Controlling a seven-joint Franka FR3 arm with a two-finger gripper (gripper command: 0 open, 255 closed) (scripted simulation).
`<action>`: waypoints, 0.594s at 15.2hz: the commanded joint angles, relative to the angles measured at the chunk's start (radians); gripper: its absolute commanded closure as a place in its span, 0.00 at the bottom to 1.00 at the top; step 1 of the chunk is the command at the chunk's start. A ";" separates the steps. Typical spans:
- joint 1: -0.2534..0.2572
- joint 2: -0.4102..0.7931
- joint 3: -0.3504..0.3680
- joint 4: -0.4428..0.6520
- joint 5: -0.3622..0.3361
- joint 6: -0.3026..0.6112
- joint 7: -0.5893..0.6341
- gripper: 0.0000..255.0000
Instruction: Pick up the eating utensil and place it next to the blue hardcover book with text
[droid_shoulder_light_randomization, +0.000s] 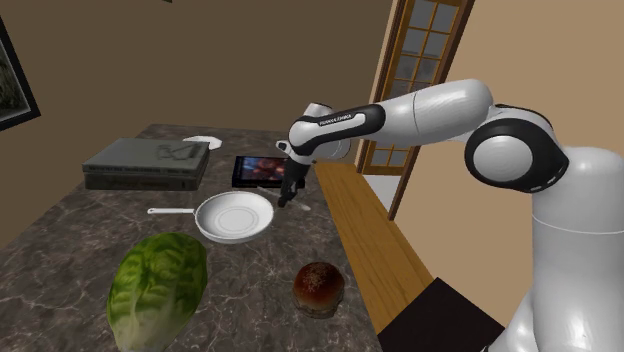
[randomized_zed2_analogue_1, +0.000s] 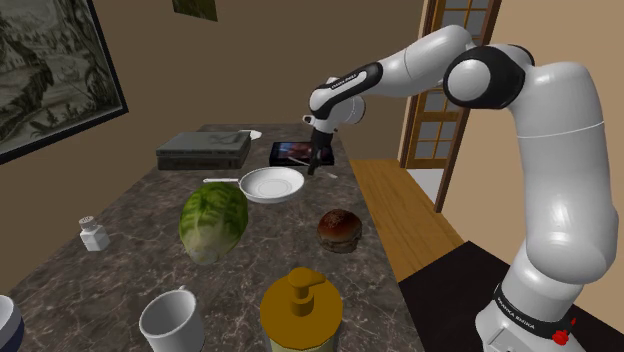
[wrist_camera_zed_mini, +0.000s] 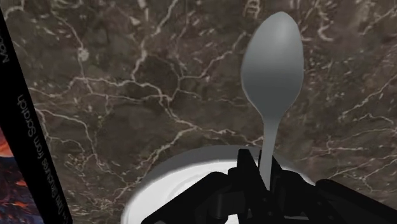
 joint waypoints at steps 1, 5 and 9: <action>-0.001 0.013 0.002 -0.007 0.005 0.020 -0.008 1.00; -0.003 0.039 0.007 -0.023 0.016 0.059 -0.024 1.00; -0.003 0.045 0.008 -0.026 0.019 0.068 -0.028 1.00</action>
